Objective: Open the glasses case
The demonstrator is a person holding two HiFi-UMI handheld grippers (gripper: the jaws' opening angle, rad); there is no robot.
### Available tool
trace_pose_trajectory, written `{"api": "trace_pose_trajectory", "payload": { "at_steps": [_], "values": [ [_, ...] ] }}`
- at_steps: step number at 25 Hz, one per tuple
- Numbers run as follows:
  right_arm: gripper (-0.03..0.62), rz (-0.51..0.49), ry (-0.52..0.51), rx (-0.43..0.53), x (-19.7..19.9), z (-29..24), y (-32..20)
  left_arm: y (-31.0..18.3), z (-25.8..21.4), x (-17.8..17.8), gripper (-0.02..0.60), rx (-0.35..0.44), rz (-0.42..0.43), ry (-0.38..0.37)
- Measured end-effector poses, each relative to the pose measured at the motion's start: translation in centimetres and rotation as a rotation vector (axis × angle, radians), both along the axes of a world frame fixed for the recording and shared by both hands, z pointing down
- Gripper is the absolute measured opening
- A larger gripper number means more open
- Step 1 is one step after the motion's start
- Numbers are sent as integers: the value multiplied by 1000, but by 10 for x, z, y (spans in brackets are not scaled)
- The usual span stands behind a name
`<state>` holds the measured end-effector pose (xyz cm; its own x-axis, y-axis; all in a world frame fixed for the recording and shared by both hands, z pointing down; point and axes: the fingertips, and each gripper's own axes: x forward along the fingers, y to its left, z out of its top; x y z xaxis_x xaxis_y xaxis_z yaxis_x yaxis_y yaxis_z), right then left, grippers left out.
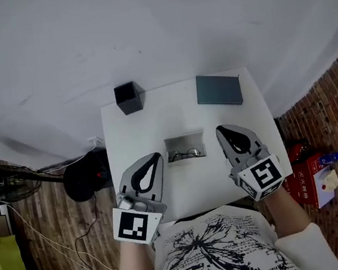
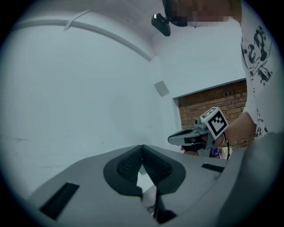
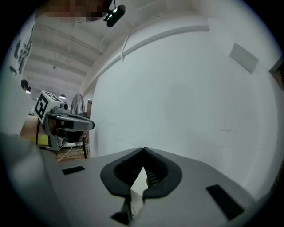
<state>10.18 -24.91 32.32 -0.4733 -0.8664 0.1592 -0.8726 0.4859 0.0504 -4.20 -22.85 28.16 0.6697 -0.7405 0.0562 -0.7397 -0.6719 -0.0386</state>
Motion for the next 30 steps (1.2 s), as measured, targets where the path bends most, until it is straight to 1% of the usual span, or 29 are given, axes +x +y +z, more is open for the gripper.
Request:
{"api": "trace_pose_trajectory", "payload": {
  "at_steps": [2,4,10,12,18,25,30],
  "values": [
    [11,3,-22,15,1,-7,9,7,-13,-6,14,26,5,21],
    [11,15,-23,35,1,-14,15,11,-21,-11,14,46,14,27],
    [11,32,-3,88,0,-30,22,17,-24,-21,14,65,34,-8],
    [11,38,5,92,1,-32,23,18,-30,-19,14,82,25,25],
    [11,33,37,90,-4,-31,30,21,-25,-23,14,72,17,29],
    [11,45,36,99,-3,-32,36,23,-26,-28,14,69,-17,34],
    [11,50,52,116,0,-37,37,25,-29,-27,14,73,-20,35]
  ]
}}
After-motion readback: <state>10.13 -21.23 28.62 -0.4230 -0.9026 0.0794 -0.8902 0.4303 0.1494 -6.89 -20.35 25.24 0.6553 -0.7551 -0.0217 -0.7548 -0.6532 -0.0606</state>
